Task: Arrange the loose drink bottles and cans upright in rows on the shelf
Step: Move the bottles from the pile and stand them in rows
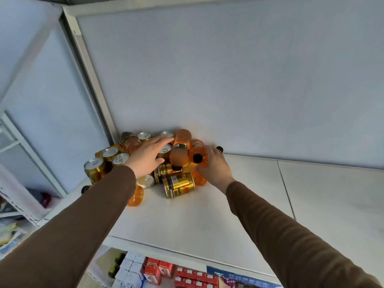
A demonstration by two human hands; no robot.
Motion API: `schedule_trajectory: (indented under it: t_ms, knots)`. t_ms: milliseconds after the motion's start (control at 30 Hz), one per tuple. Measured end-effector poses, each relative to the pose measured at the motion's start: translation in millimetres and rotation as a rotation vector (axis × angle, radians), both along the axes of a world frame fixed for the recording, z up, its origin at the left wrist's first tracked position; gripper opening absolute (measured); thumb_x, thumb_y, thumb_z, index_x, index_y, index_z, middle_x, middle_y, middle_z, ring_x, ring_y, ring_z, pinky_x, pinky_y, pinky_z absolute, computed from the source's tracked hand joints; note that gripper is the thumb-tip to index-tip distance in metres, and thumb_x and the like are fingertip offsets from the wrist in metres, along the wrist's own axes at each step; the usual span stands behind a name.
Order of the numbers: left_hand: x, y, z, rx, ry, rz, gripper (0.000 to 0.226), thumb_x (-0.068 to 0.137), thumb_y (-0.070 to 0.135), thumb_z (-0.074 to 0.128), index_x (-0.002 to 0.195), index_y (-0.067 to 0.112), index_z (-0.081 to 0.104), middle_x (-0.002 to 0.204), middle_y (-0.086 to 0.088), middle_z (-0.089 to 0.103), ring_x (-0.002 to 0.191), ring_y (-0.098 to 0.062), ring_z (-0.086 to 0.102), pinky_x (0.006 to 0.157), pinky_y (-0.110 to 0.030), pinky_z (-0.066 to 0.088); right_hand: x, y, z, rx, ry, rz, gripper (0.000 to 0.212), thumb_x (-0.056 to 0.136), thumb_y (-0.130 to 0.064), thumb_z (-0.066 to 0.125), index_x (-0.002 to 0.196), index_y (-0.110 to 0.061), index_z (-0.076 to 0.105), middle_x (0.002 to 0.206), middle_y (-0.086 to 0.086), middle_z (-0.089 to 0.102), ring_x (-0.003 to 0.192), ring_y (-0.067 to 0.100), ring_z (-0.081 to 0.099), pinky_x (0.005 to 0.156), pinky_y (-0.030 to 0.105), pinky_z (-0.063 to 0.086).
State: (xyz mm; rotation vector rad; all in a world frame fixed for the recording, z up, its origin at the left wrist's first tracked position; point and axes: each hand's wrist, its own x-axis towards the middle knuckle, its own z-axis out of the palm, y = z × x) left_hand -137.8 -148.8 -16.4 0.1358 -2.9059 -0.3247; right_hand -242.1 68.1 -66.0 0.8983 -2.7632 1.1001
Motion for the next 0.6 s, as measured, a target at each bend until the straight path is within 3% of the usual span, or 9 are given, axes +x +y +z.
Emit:
schedule_trajectory:
  t_ms: [200,367,500,600]
  knots:
    - [-39.5,-14.5,1.2,-0.085,-0.155,-0.190,0.100,0.086,-0.003,0.068,0.153,0.053,0.019,0.165,0.016,0.009,0.152,-0.015,0.012,0.121,-0.038,0.025,-10.9,-23.9,-8.9,0.024,0.051,-0.047,0.084,0.075,-0.037,0.078,0.143,-0.030,0.031,0.134,0.002,0.052,0.120,0.027,0.052,0.097,0.044,0.048]
    - [-62.1,-14.6,-2.5,-0.247,-0.167,-0.266,0.106,0.082,-0.017,0.052,0.153,0.053,0.016,0.166,0.014,0.004,0.152,-0.017,0.013,0.116,-0.035,0.034,-21.5,-35.5,-18.3,0.011,0.102,-0.060,0.080,0.075,-0.034,0.078,0.140,-0.034,0.030,0.132,0.000,0.055,0.117,0.027,0.055,0.092,0.041,0.048]
    - [-75.7,-19.7,-6.1,-0.355,-0.090,-0.326,0.093,0.085,-0.011,0.056,0.153,0.044,0.026,0.166,0.011,0.005,0.153,-0.013,0.006,0.122,-0.038,0.019,-28.1,-37.1,-22.7,-0.046,0.156,-0.072,0.080,0.074,-0.033,0.079,0.136,-0.041,0.031,0.128,-0.004,0.058,0.115,0.025,0.057,0.087,0.041,0.051]
    - [-82.4,-24.7,-12.0,-0.349,-0.020,-0.335,0.076,0.088,0.006,0.067,0.151,0.036,0.035,0.165,0.007,0.018,0.152,-0.017,0.016,0.121,-0.046,0.023,-34.0,-35.8,-24.0,-0.080,0.125,-0.053,0.075,0.075,-0.036,0.078,0.135,-0.041,0.034,0.124,-0.004,0.060,0.112,0.023,0.057,0.087,0.040,0.053]
